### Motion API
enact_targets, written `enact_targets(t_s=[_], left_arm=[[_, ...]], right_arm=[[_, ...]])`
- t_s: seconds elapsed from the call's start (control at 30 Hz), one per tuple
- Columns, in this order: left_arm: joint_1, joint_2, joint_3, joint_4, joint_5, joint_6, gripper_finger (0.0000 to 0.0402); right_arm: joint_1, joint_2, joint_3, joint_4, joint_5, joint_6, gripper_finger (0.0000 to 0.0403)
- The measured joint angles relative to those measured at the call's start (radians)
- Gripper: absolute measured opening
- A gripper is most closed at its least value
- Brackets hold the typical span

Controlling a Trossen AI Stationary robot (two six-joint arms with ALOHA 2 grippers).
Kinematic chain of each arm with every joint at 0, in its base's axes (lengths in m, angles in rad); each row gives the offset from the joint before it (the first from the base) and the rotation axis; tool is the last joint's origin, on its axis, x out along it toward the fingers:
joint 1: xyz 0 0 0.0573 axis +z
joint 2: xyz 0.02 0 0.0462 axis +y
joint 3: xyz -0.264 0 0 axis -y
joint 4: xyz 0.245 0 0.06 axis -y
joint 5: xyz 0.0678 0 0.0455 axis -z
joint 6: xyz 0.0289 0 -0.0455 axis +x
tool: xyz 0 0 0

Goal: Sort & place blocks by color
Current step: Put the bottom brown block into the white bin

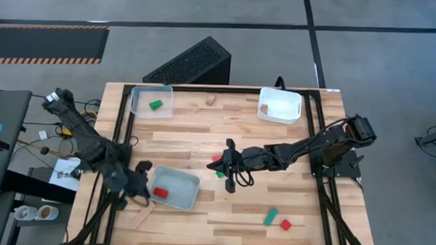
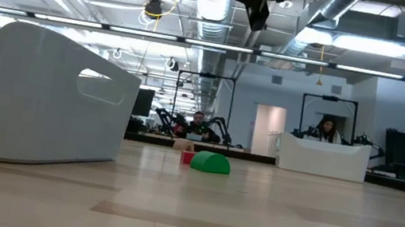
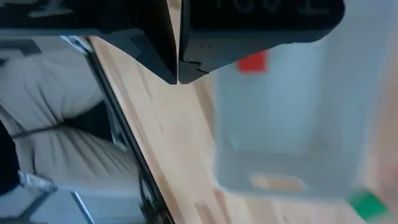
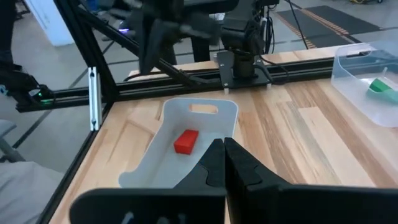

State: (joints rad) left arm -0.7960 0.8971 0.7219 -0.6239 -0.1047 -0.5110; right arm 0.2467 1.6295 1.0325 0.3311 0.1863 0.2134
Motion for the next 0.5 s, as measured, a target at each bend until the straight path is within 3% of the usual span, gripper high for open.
enact_targets(t_s=[0.23,0.4,0.5], left_arm=[[-0.187,0.146,0.000,0.002,0.038,-0.287,0.0000],[-0.272,0.239,0.000,0.002,0.126,-0.491,0.0000],[-0.313,0.274,0.000,0.003,0.115,-0.581,0.0000]], right_arm=[[0.024,0.000,0.000,0.004,0.068,0.026,0.0008],[0.028,0.000,0.000,0.014,0.079,0.026,0.0008],[0.029,0.000,0.000,0.035,0.086,0.025,0.0008]])
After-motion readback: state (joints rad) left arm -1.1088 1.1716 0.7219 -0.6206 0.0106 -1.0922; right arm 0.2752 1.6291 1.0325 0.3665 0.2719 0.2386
